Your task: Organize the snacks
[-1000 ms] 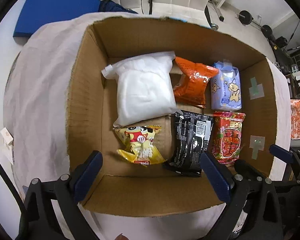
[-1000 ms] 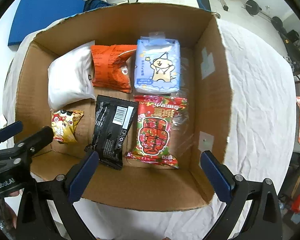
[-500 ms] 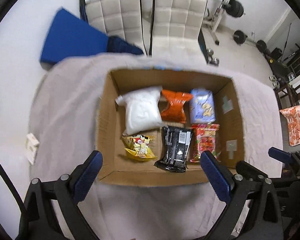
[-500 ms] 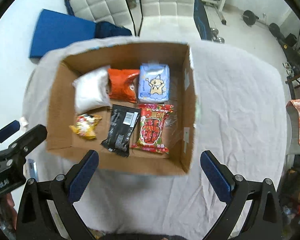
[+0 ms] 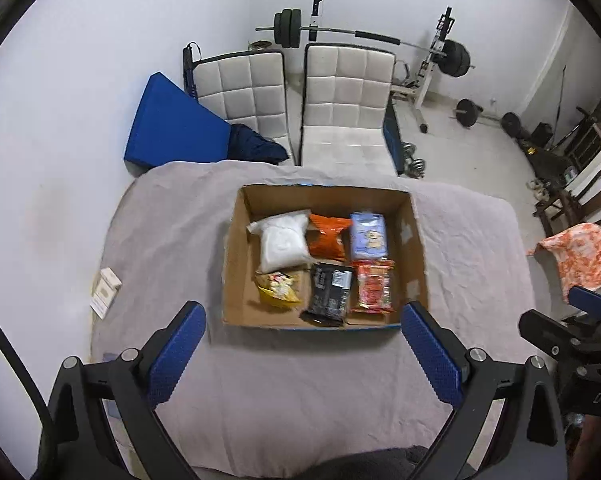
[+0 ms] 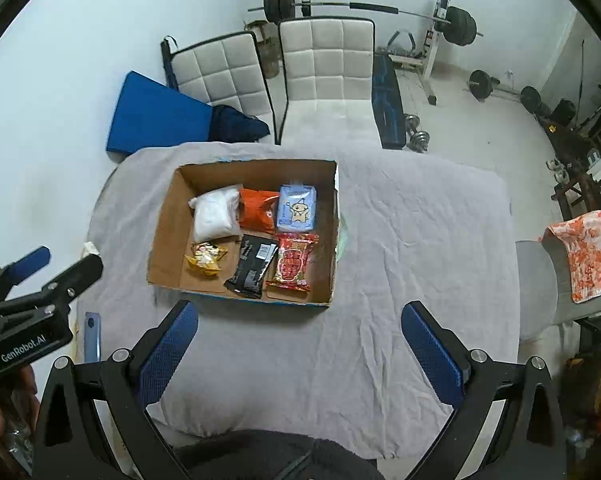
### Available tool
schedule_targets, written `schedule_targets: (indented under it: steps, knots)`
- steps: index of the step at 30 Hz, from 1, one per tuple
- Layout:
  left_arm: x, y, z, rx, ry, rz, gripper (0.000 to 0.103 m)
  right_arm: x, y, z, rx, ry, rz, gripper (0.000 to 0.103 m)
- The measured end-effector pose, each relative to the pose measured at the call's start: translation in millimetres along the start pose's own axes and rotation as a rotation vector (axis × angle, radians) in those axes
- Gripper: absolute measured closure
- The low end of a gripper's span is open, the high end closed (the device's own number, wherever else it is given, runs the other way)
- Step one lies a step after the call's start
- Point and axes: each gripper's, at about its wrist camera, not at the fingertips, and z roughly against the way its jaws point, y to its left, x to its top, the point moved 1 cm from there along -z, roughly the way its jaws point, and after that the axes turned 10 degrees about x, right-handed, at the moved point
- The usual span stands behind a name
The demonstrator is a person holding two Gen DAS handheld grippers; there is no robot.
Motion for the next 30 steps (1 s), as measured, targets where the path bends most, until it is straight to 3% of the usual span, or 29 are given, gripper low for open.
schedule_targets:
  steps: [9, 30]
  knots:
    - [-8.6, 2.2, 34.7, -0.002, -0.03, 0.037, 0.003, -10.6, 11.3, 40.2, 0.003, -0.044, 0.018, 0.0]
    - [-15.5, -8.6, 52.9, -0.005, -0.068, 0.005, 0.003, -14.8, 12.6, 51.6, -0.002, -0.068, 0.0, 0.0]
